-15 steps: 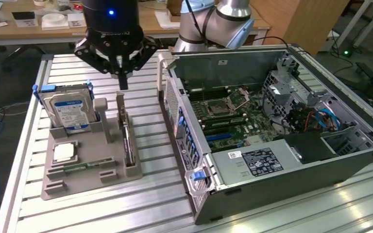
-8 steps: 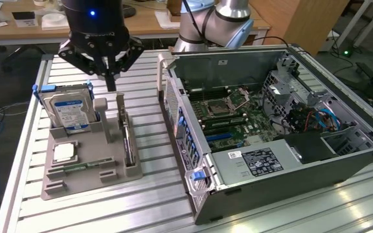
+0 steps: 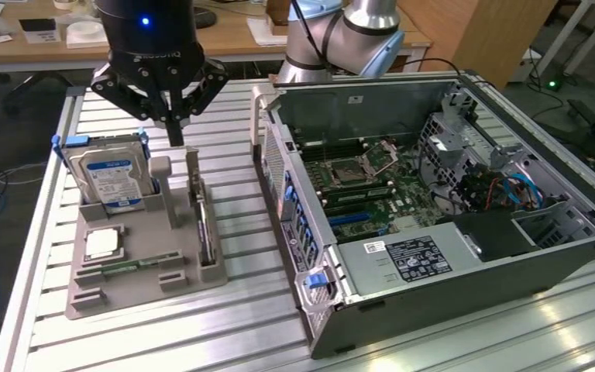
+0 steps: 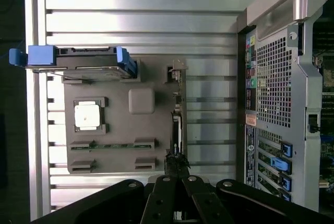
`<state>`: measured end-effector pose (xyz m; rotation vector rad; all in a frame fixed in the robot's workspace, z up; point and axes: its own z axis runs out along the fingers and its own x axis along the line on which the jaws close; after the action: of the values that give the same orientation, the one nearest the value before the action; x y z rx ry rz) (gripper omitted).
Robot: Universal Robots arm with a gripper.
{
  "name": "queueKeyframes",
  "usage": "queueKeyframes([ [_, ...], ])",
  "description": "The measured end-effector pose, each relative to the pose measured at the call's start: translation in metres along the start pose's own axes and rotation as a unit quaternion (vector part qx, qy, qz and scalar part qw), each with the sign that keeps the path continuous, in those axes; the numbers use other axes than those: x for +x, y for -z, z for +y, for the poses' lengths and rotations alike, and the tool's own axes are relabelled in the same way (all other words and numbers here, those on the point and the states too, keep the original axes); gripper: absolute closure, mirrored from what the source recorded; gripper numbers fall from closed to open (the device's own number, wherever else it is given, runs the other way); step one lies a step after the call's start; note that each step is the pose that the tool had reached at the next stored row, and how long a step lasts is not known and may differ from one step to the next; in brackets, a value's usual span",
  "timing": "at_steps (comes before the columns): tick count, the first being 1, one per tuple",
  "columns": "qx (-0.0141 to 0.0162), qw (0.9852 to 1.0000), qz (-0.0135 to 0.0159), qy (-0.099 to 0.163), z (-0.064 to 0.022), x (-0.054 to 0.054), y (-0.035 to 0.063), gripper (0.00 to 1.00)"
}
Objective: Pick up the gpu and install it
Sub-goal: 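Reach for the gpu, then pick up the gpu and move the gpu toward the slot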
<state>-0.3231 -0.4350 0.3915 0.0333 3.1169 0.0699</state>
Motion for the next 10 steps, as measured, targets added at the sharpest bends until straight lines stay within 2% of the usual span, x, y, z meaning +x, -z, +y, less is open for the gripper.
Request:
queueKeyframes([
  [9,0.0,1.0,0.0,0.0,0.0,0.0,0.0,0.89],
  [10,0.0,1.0,0.0,0.0,0.0,0.0,0.0,0.83],
])
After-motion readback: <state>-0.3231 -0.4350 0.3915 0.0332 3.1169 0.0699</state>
